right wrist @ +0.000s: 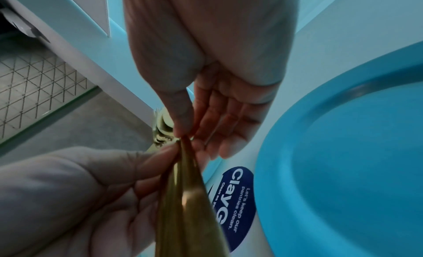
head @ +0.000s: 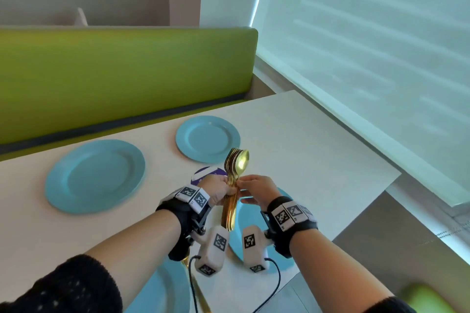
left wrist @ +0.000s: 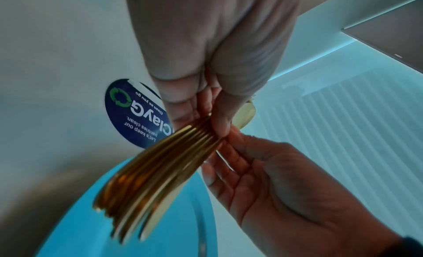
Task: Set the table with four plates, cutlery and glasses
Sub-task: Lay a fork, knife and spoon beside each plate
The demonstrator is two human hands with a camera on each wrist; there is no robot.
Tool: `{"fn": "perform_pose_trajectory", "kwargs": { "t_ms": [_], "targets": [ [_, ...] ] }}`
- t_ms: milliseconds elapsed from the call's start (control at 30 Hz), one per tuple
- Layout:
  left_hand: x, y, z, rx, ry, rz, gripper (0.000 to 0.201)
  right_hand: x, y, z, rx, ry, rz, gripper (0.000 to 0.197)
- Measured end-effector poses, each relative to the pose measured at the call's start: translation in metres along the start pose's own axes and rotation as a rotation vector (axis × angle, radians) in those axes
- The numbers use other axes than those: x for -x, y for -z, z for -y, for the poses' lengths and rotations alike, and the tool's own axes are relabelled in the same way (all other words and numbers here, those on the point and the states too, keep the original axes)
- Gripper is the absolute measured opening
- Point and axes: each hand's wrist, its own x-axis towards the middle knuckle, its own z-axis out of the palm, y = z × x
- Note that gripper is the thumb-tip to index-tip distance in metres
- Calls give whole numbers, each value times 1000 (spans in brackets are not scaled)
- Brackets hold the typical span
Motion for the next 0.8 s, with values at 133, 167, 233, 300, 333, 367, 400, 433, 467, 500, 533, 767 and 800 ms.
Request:
{"fn": "perform_pose_trajectory", "kwargs": {
  "t_ms": [133, 167, 233, 300, 333, 367, 400, 433, 467, 500, 533, 767, 800],
  "targets": [
    [-17, -12, 0, 81, 59, -38, 11, -20, 28, -1, 39, 12, -51, 19],
    [-19, -13, 1, 82, 70, -61, 13, -25, 39, -1, 85, 24, -80, 20],
    [-23, -12, 1, 54, 71, -128, 15, -33, 65, -3, 264, 47, -142, 22],
    [-33, -10, 3, 15, 68, -153, 16, -40, 94, -7, 504, 40, -208, 22],
    [-38, -9, 5, 5, 72, -154, 18, -42, 107, -9, 603, 18, -232, 19],
    [-41, -8, 5, 9, 73, -166, 19, -44, 119, -11, 687, -9, -241, 14],
    [-40, -9, 3, 29, 72, -186, 20, -45, 129, -15, 764, -39, -244, 13],
    [-39, -11, 2, 42, 60, -216, 19, -48, 138, -21, 845, -62, -239, 19],
    [-38, -12, 1, 53, 50, -239, 19, -50, 143, -25, 914, -83, -232, 23],
    [-40, -14, 1, 64, 45, -248, 19, -51, 147, -30, 973, -89, -230, 25],
    [-42, -14, 2, 74, 44, -253, 19, -52, 148, -34, 1019, -96, -234, 26],
    [-44, -12, 5, 97, 85, -270, 11, -62, 151, -52, 1099, -126, -235, 27],
    [-44, -11, 6, 104, 86, -274, 21, -63, 151, -53, 1097, -123, -234, 27]
  ]
}}
